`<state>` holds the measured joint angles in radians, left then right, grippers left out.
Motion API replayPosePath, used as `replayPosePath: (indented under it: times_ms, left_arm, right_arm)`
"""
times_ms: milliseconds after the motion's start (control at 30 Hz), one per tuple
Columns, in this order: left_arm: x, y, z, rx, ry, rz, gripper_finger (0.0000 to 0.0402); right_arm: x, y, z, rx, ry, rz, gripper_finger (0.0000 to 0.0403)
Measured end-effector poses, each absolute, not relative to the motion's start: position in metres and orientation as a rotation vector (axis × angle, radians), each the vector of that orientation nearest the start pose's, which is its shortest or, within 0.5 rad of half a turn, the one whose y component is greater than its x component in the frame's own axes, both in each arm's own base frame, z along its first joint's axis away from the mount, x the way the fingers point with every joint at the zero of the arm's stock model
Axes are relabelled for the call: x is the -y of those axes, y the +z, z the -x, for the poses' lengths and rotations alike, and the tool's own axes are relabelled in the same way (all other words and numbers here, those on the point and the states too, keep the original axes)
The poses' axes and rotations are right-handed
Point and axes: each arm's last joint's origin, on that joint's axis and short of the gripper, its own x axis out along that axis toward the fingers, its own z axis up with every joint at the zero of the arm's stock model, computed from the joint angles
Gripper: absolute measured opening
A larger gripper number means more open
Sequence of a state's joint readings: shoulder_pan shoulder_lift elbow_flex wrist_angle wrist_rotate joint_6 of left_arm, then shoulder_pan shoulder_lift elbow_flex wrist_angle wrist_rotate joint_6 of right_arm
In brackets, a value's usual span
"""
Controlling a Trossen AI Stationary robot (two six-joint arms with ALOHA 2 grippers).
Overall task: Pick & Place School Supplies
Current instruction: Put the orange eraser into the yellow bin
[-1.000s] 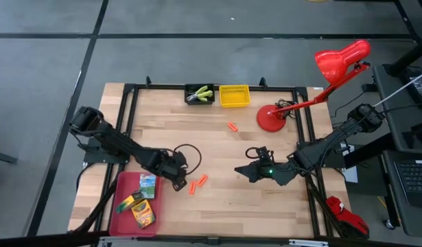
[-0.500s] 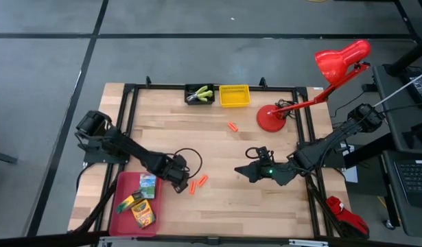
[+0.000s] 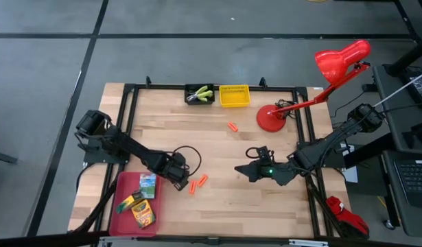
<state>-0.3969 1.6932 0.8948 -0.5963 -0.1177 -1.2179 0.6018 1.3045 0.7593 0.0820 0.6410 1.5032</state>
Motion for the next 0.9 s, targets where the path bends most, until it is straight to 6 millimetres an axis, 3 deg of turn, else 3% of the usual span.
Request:
replayPosePath:
  times_ms: [367, 533, 700, 900]
  left_arm:
    - [0.082, 0.147, -0.281, -1.148, 0.518, 0.702, 0.0082]
    - [0.059, 0.15, -0.295, -1.08, 0.484, 0.711, 0.0078]
    - [0.021, 0.156, -0.31, -0.968, 0.44, 0.729, 0.0081]
    - [-0.047, 0.167, -0.323, -0.764, 0.425, 0.784, 0.0078]
  right_arm:
    - [-0.139, 0.242, -0.234, -0.226, -0.333, -1.207, 0.0052]
    - [-0.138, 0.243, -0.234, -0.204, -0.345, -1.206, 0.0052]
    - [-0.137, 0.245, -0.234, -0.181, -0.358, -1.194, 0.0052]
    - [-0.135, 0.247, -0.233, -0.144, -0.377, -1.182, 0.0052]
